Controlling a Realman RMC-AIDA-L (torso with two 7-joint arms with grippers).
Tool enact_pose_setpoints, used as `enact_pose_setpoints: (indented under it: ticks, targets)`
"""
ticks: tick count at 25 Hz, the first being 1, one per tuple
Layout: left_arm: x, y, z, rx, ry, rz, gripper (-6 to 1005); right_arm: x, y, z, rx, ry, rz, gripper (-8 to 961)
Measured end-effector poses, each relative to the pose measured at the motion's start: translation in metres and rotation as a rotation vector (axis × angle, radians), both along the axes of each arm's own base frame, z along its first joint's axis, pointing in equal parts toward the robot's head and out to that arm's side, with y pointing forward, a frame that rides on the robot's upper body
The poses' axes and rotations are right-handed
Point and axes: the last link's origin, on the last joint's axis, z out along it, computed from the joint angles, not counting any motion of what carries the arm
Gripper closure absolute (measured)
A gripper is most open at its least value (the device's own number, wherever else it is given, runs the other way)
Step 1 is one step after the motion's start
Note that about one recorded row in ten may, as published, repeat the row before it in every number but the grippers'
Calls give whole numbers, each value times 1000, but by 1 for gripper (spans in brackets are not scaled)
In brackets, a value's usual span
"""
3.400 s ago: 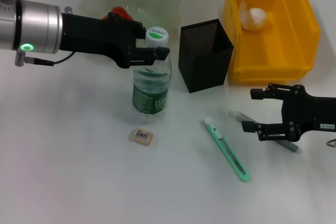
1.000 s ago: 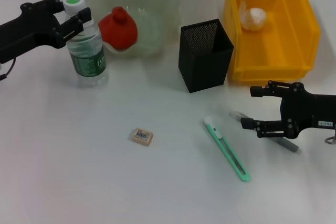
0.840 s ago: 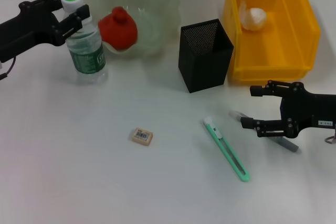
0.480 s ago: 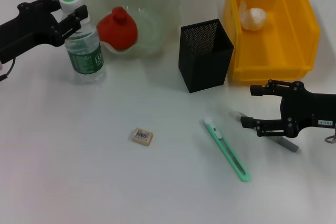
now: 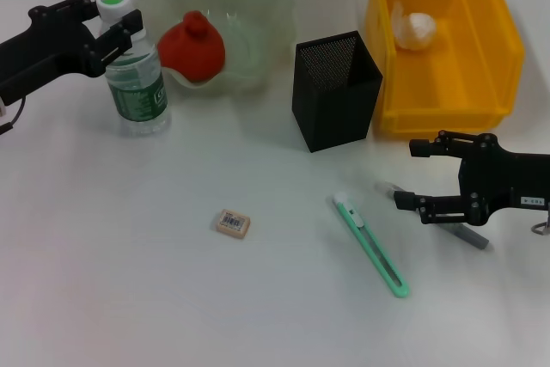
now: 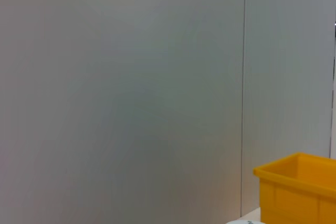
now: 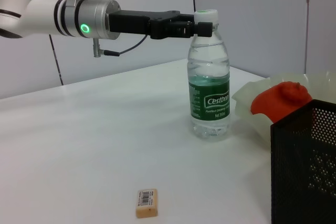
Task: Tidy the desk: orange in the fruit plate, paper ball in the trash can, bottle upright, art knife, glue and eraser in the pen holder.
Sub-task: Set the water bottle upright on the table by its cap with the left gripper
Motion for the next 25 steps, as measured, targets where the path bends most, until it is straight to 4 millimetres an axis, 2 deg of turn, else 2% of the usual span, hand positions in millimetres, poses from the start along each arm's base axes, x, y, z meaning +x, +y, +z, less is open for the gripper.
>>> enact_pose_setpoints:
  ticks: [25]
  targets:
    - [-2, 0, -4, -7, 11, 6, 542, 0, 0, 0, 0, 0, 0, 124]
